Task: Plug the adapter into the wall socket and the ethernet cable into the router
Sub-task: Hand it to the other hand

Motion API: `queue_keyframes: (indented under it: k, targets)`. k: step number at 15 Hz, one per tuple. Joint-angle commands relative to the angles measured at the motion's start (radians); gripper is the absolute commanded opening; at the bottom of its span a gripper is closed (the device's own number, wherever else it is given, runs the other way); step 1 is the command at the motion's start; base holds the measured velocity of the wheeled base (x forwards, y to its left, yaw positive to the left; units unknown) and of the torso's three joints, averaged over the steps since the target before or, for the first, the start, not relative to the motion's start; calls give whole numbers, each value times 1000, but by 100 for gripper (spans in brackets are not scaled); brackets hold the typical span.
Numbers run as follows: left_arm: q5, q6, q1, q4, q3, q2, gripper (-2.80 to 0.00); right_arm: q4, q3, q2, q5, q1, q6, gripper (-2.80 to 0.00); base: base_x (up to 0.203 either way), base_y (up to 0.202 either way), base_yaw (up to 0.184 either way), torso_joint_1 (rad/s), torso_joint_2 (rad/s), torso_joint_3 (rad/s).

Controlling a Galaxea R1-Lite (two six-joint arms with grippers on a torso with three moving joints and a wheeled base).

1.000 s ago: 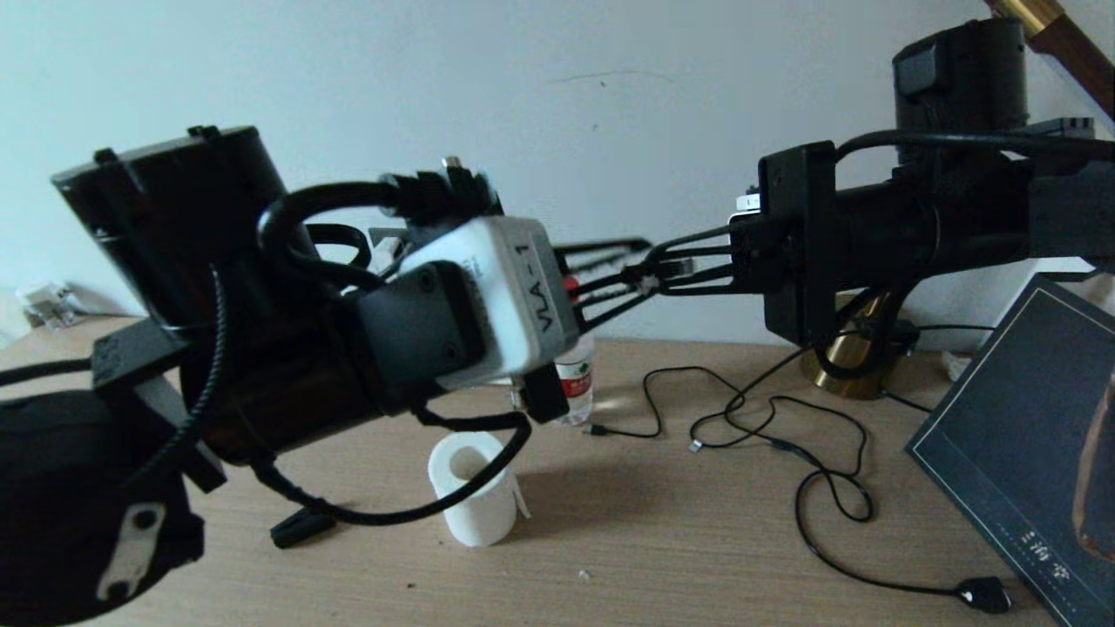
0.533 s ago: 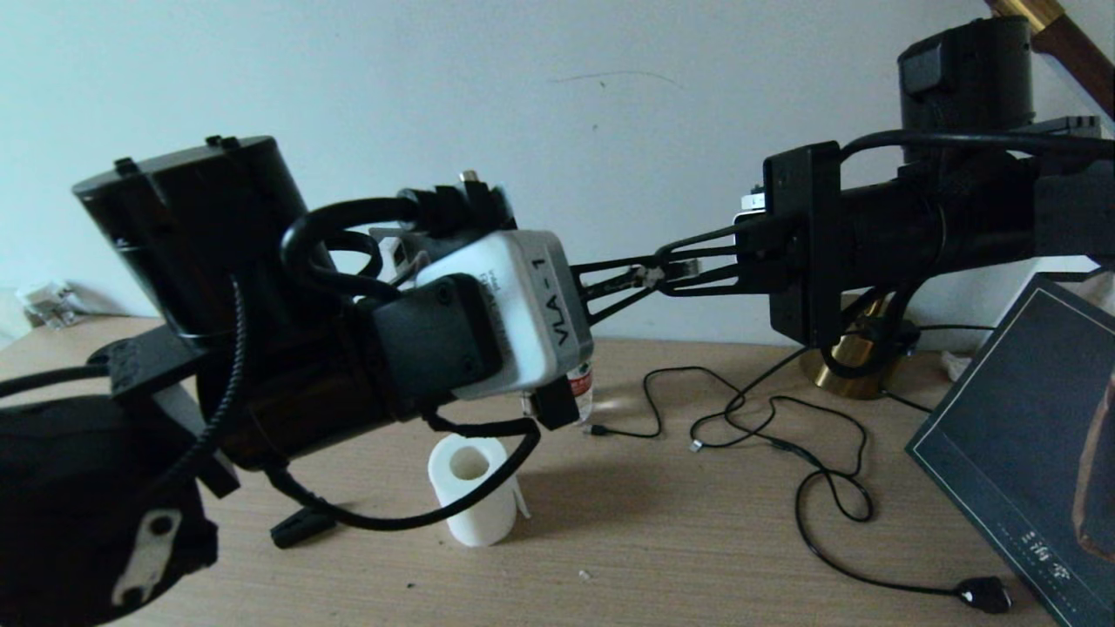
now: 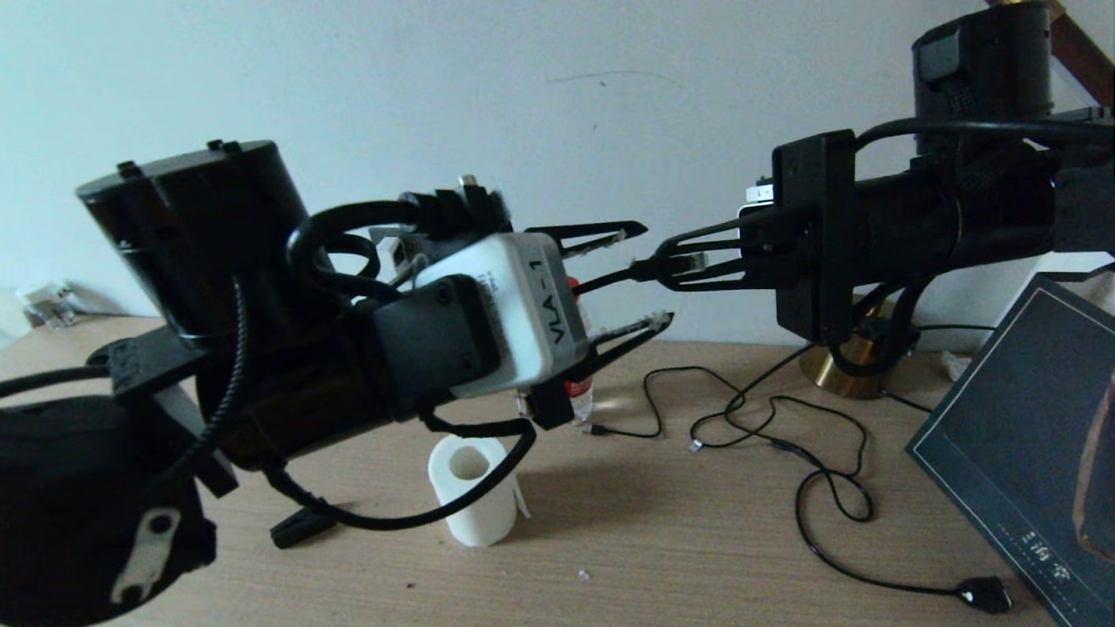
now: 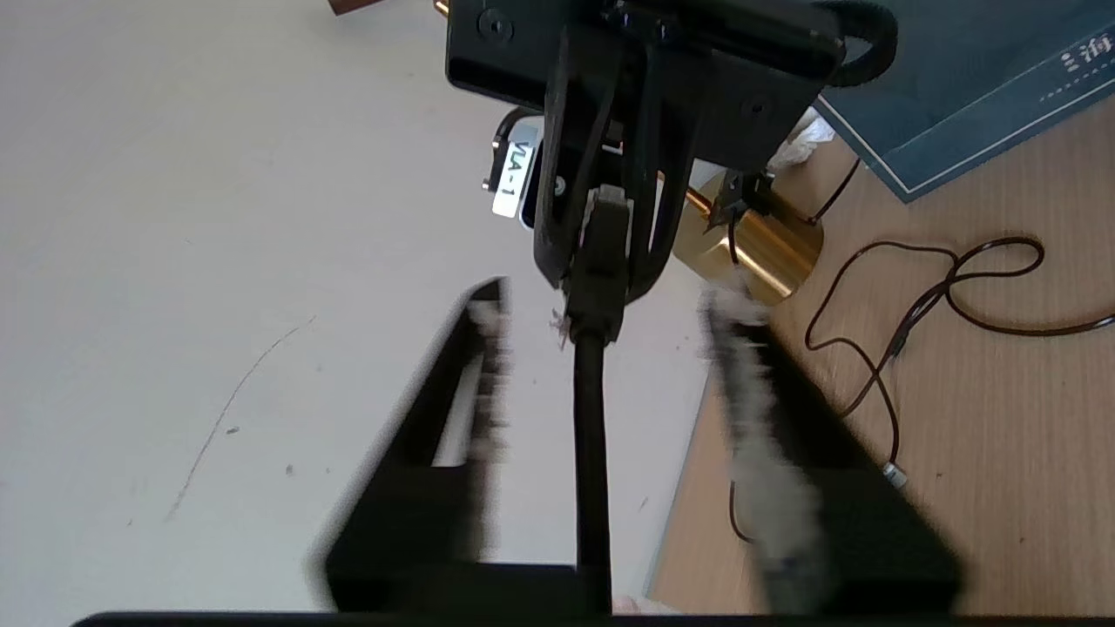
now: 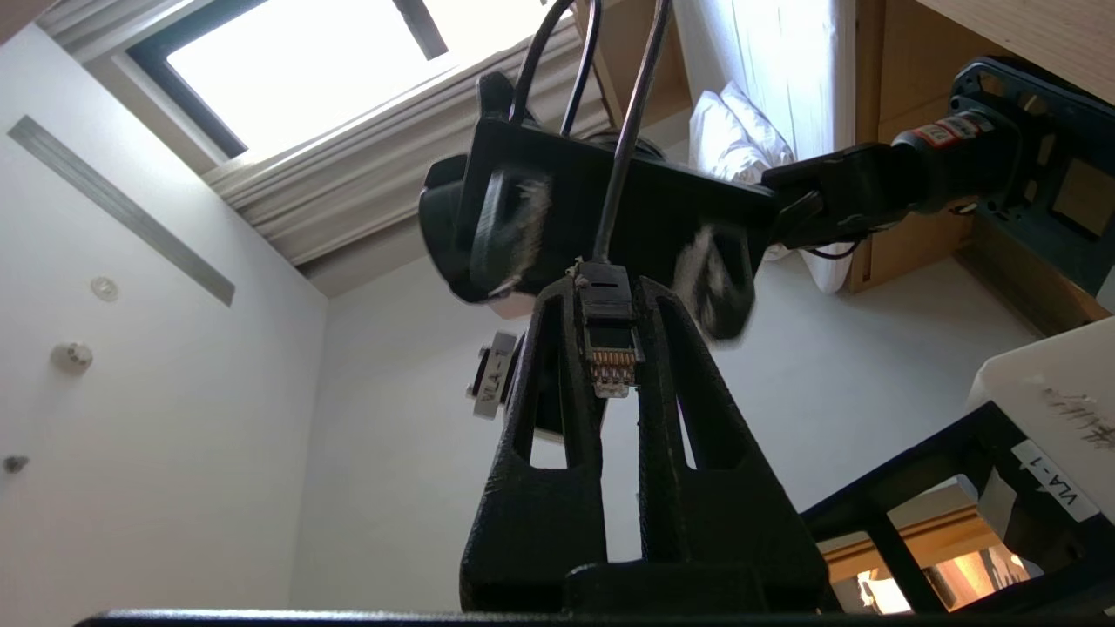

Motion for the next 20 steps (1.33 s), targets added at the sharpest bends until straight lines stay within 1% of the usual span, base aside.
queue_keyframes:
  k: [1,10,11,12,20]
  targets:
    - [-3,5,1,-7,-3,-5,0,1,3,-17,6,-1,9,-280,0,0,0,0,0,0]
    - [-2,4,4,-8,0,-14,0,1,12,-15,5,0,6,-280,0,0,0,0,0,0]
    - [-2,4,4,-8,0,-14,-178,1,12,-14,5,-1,4,-280,0,0,0,0,0,0]
    - [-2,4,4,-10,0,-14,-280,1,12,-12,5,-1,4,-280,0,0,0,0,0,0]
    - [0,2,3,-23,-10,19,-280,0,8,2,7,0,4,-280,0,0,0,0,0,0]
